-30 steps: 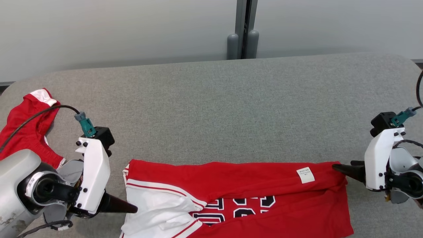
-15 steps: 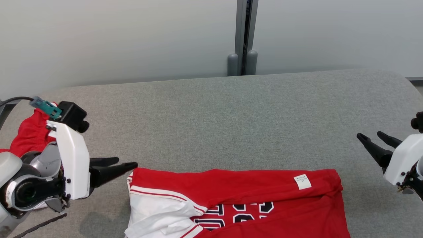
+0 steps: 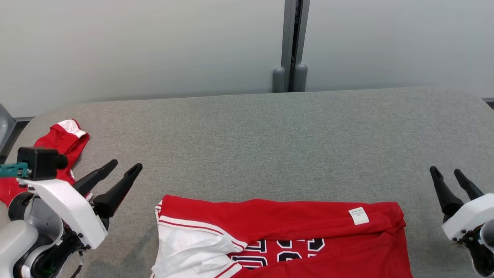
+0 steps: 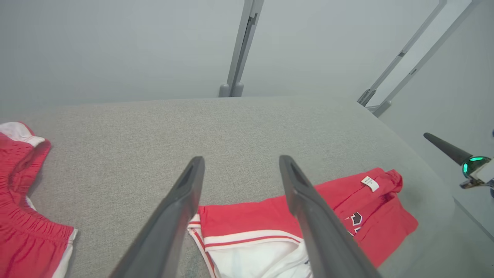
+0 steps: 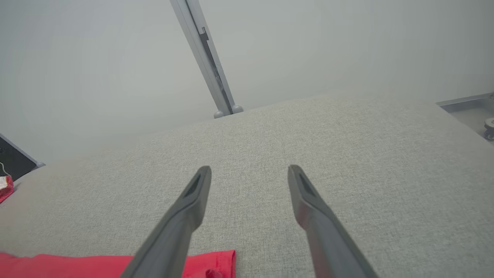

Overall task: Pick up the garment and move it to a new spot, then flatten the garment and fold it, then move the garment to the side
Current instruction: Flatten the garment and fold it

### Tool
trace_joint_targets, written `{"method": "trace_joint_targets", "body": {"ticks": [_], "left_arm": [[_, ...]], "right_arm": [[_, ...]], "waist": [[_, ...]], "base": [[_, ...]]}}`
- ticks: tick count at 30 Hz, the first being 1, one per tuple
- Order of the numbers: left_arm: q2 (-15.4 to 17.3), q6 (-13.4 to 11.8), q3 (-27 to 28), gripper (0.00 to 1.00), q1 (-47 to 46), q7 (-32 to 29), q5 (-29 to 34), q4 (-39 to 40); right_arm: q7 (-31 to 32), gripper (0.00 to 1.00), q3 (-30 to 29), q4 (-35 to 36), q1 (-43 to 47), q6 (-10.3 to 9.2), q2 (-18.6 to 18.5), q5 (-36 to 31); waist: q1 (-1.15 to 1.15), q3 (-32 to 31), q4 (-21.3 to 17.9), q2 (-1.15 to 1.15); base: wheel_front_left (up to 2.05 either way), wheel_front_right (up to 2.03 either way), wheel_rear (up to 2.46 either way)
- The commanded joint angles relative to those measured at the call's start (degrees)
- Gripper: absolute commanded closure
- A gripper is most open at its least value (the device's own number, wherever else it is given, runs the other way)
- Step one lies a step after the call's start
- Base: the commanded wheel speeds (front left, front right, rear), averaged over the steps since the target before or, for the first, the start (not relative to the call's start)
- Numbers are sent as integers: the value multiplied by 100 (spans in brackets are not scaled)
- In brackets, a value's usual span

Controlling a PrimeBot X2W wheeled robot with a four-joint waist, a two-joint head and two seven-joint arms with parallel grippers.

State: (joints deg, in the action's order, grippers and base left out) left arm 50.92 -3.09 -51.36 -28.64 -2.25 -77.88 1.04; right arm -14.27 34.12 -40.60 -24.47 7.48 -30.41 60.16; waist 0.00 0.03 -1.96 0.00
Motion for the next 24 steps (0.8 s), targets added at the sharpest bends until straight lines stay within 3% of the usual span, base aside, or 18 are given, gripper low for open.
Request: {"method": "trace_joint_targets", "body": {"ticks": [1, 8, 11, 15, 20, 24], "left_arm": [[-58, -86, 66, 0, 132, 208, 51, 19], [-297, -718, 300, 0, 753, 1478, 421, 245], [-466, -995, 434, 0, 1020, 1677, 670, 254], [-883, -1175, 956, 0, 1393, 1744, 1021, 194], [-1524, -1129, 1564, 0, 1925, 1744, 1749, 60], [-1838, -1024, 1704, 0, 2098, 1746, 2134, -66]], "right_arm": [[-60, 0, -64, -26, 142, 4, 69, -64], [-99, 0, -424, -6, 678, 4, 499, -296], [-103, 0, -576, -12, 817, 4, 645, -448], [-98, 0, -859, 20, 999, 4, 827, -678], [-98, 0, -940, -85, 1121, 4, 1006, -943], [-99, 0, -1028, -210, 1167, 4, 1108, -1029]], "waist": [[0, 1, 22, 0], [0, 27, 97, 0], [0, 48, 121, 0], [0, 78, 166, 0], [0, 126, 249, 0], [0, 174, 302, 0]], "base": [[0, 0, 0], [0, 0, 0], [0, 0, 0], [0, 0, 0], [0, 0, 0], [0, 0, 0]]}}
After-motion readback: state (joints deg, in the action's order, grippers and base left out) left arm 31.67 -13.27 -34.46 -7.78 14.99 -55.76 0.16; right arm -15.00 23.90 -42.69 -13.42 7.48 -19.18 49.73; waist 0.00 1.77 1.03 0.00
